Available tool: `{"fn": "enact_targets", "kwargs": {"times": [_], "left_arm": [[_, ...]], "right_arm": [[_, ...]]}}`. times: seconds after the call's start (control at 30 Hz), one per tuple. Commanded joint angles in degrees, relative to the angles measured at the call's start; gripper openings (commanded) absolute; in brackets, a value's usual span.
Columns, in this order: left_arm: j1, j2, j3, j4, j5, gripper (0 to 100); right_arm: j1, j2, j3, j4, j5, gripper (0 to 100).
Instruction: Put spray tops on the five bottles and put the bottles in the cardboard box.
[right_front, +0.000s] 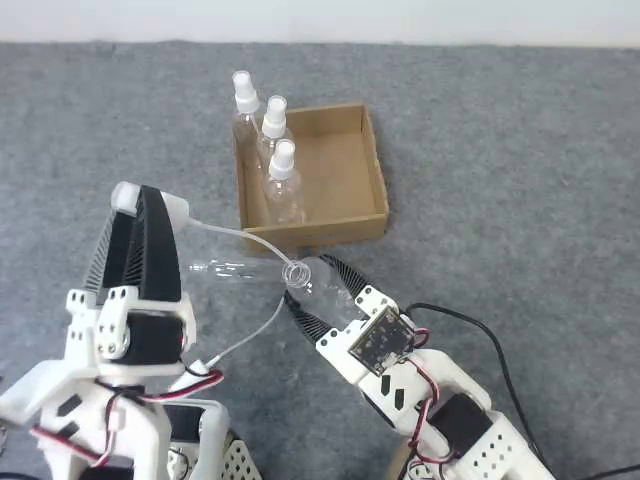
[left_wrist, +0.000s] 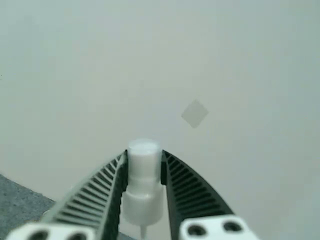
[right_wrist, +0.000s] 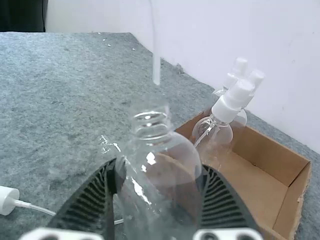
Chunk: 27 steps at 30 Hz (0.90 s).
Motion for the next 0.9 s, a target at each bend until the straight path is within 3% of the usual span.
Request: {"fn": "enact_targets", "kwargs": {"times": [0.0,0.33,0.87], "left_arm": [[-0.09,-1.14,-2.86,0.26,-0.88,1],[-0.09,-1.14,-2.51,5.36,-0.97,1],[0.35,-1.14,0.66,5.01,-0.97,1]], "right_arm": [[-0.22,-0.22,1.23,0.57,1.05,5.1],[-0.22,-0.48,1.23,0.57,0.97,5.1],[-0.22,-0.31,1.23,0.57,0.88,5.1]]}}
